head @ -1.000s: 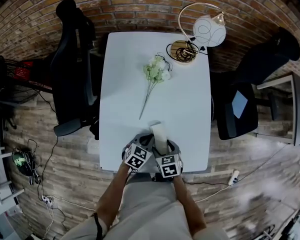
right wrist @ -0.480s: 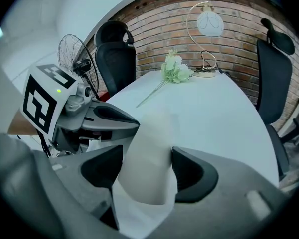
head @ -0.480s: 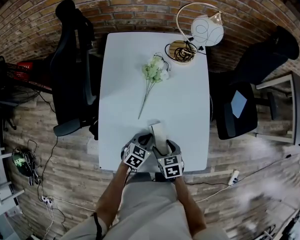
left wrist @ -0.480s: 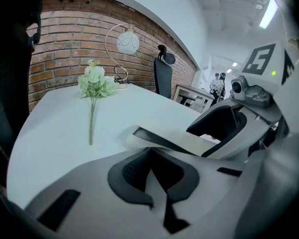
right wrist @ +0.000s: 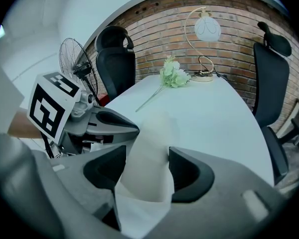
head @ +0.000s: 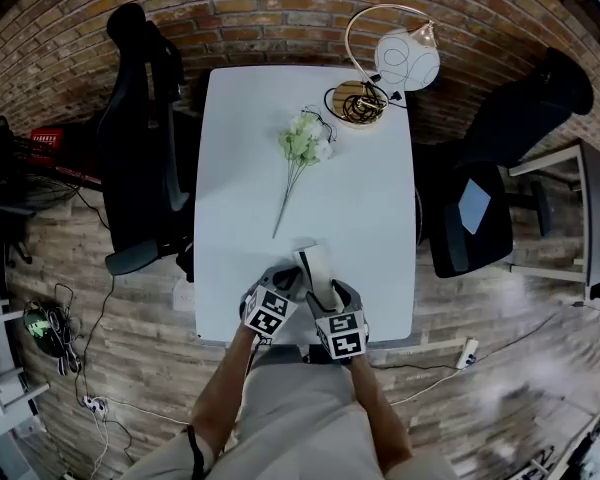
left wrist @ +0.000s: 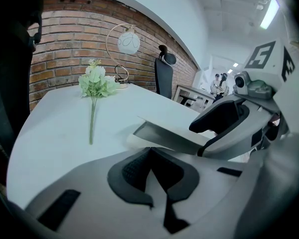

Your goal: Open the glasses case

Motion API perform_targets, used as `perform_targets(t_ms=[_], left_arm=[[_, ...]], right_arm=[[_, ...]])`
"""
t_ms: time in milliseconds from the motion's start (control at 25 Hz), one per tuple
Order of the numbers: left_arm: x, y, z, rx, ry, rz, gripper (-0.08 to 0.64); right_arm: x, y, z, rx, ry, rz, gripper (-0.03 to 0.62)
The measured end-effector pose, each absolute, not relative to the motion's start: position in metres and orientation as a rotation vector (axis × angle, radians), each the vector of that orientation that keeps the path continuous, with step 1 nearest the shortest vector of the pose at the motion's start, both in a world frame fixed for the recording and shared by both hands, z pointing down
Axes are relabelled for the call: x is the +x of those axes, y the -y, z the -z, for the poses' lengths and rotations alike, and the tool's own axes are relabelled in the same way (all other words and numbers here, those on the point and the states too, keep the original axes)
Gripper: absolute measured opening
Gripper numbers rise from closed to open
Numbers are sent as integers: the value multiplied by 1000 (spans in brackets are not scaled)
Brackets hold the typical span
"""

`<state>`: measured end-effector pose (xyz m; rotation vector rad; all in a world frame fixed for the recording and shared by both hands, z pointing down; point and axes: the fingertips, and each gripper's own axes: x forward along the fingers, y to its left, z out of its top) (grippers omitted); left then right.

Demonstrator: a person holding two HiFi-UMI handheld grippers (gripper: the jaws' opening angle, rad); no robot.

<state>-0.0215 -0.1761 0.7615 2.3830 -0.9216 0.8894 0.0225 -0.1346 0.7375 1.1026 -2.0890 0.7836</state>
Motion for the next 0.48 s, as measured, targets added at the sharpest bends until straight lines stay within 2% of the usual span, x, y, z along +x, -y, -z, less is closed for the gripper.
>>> perform_targets(t_ms=[480], left_arm=[[-21,177,-762,2382,928,-884,5]], right_arm=[[24,136,-723,1121,2103,-788,226]])
